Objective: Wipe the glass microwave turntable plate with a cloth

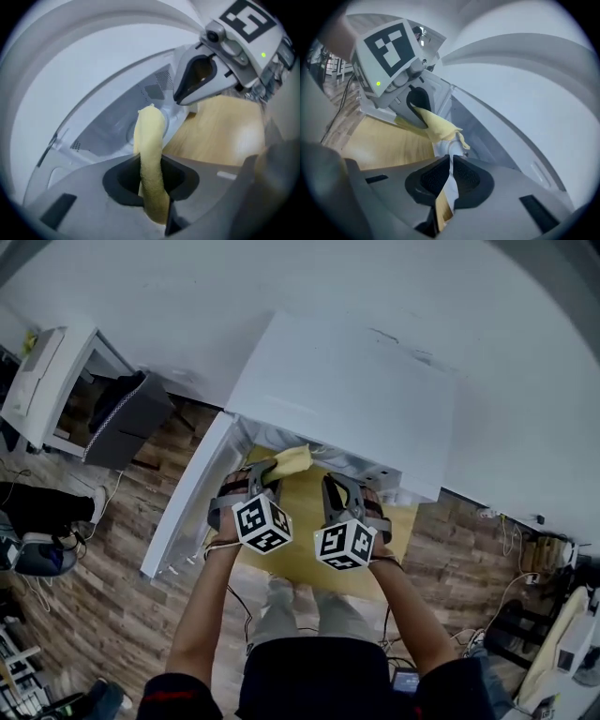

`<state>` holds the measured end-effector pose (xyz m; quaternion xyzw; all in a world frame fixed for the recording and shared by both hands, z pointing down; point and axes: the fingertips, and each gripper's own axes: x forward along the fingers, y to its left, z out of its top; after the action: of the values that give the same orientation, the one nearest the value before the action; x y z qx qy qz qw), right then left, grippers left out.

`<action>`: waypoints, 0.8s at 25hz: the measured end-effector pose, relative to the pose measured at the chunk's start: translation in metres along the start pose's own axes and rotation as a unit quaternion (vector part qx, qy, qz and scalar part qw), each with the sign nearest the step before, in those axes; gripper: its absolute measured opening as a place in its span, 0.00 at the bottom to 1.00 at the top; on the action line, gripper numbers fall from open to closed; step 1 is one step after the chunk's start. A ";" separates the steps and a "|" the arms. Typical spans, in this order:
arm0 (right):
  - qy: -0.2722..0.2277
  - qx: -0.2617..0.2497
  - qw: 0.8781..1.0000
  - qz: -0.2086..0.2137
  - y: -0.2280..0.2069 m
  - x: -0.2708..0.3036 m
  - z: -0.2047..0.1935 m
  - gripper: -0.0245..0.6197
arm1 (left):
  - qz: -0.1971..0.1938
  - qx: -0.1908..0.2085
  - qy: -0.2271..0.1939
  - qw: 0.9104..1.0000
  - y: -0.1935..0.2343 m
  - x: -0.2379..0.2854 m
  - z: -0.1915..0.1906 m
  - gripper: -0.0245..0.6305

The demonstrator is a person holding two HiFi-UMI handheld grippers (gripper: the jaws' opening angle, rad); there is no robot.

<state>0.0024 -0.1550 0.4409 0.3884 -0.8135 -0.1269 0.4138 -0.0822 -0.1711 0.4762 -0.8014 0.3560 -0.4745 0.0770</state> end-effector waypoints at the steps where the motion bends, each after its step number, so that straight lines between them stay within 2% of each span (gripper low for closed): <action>1: -0.008 0.017 1.000 0.005 -0.003 -0.006 0.006 0.08 | 0.001 -0.028 -0.008 1.000 0.002 -0.007 0.004 0.15; 3: -0.025 0.053 0.998 0.018 -0.011 -0.018 0.020 0.06 | 0.005 -0.066 -0.022 0.998 0.004 -0.021 0.012 0.15; 7: -0.058 0.098 0.993 0.032 -0.027 -0.044 0.046 0.05 | 0.017 -0.115 -0.043 0.992 0.009 -0.051 0.021 0.15; 12: -0.102 0.105 0.989 0.022 -0.047 -0.080 0.077 0.05 | 0.042 -0.168 -0.080 0.982 0.023 -0.098 0.037 0.15; 16: -0.150 0.107 0.983 0.006 -0.066 -0.107 0.106 0.05 | 0.051 -0.210 -0.121 0.969 0.036 -0.133 0.056 0.15; 20: -0.191 0.134 0.972 -0.006 -0.086 -0.132 0.131 0.05 | 0.064 -0.249 -0.160 0.953 0.049 -0.164 0.071 0.15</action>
<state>-0.0065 -0.1304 0.2374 0.4136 -0.8848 -0.0915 0.1942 -0.0973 -0.1164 0.2995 -0.8361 0.4964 -0.2302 -0.0385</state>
